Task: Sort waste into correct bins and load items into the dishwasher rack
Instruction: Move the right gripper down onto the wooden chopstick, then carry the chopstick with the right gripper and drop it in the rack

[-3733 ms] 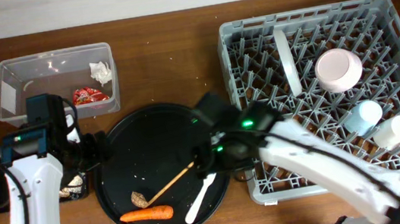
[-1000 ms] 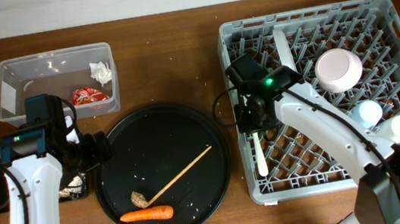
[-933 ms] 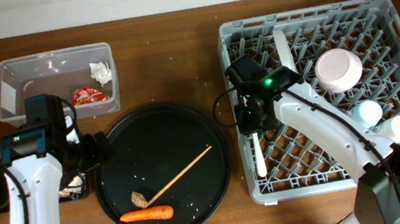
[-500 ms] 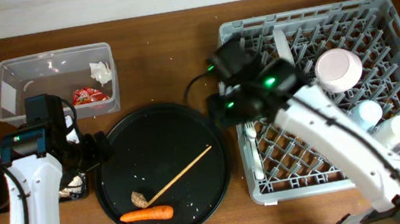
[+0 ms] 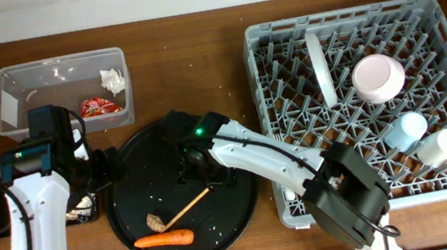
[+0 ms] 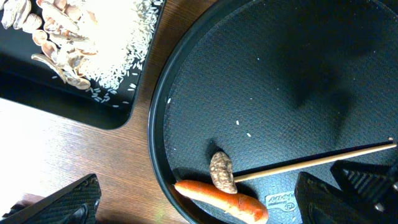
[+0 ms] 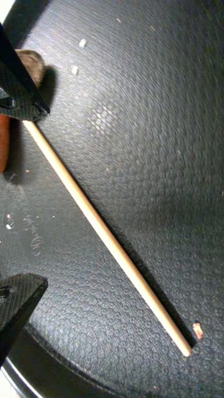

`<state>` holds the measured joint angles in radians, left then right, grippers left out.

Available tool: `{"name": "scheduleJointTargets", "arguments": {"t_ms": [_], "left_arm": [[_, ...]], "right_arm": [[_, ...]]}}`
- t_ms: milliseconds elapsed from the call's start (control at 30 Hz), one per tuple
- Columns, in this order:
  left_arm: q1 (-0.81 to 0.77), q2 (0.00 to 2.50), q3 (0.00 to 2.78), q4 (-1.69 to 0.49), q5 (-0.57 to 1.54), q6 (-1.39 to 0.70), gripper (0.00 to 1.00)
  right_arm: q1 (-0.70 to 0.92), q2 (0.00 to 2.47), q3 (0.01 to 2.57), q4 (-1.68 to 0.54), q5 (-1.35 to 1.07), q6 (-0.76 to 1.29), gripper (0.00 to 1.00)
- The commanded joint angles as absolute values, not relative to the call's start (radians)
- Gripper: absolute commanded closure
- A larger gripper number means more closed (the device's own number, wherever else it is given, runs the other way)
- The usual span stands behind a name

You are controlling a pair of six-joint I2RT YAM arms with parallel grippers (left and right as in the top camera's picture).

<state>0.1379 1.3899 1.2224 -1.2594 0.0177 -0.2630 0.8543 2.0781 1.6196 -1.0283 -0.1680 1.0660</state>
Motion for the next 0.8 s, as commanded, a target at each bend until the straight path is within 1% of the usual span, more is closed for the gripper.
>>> {"name": "scheduleJointTargets", "arguments": {"t_ms": [0, 200, 267, 300, 367, 433, 500, 533, 600, 633, 733, 767], "left_arm": [[0.142, 1.395, 1.227, -1.258, 0.011, -0.276, 0.01], [0.142, 1.395, 1.227, -1.258, 0.011, -0.276, 0.01], [0.142, 1.395, 1.227, -1.258, 0.011, -0.276, 0.01], [0.142, 1.395, 1.227, -1.258, 0.011, -0.276, 0.01], [0.142, 1.395, 1.226, -1.258, 0.011, -0.276, 0.01], [0.142, 1.395, 1.227, -1.258, 0.011, -0.276, 0.01], [0.142, 1.395, 1.226, -1.258, 0.011, -0.276, 0.01], [0.142, 1.395, 1.227, -1.258, 0.011, -0.276, 0.01], [0.142, 1.395, 1.226, -1.258, 0.011, -0.276, 0.01], [0.142, 1.395, 1.227, -1.258, 0.011, -0.276, 0.01], [0.142, 1.395, 1.227, -1.258, 0.011, -0.276, 0.01], [0.142, 1.395, 1.226, -1.258, 0.011, -0.276, 0.01]], "right_arm": [[0.855, 2.119, 1.619, -1.040, -0.162, 1.162, 0.18], [0.871, 2.190, 1.608, -1.028, -0.132, 1.187, 0.18], [0.870, 2.211, 1.608, -1.025, -0.107, 1.187, 0.22], [0.870, 2.218, 1.608, -1.025, -0.108, 1.187, 0.27], [0.873, 2.219, 1.608, -1.026, -0.108, 1.187, 0.44], [0.872, 2.219, 1.608, -1.028, -0.108, 1.187, 0.55], [0.872, 2.219, 1.608, -1.028, -0.108, 1.187, 0.70], [0.872, 2.219, 1.608, -1.028, -0.108, 1.187, 0.73], [0.872, 2.219, 1.608, -1.017, -0.108, 1.187, 0.73], [0.870, 2.219, 1.608, -1.015, -0.108, 1.187, 0.79], [0.850, 2.218, 1.611, -1.013, -0.093, 1.184, 0.82], [0.838, 2.218, 1.614, -1.014, -0.093, 1.182, 0.85]]}}
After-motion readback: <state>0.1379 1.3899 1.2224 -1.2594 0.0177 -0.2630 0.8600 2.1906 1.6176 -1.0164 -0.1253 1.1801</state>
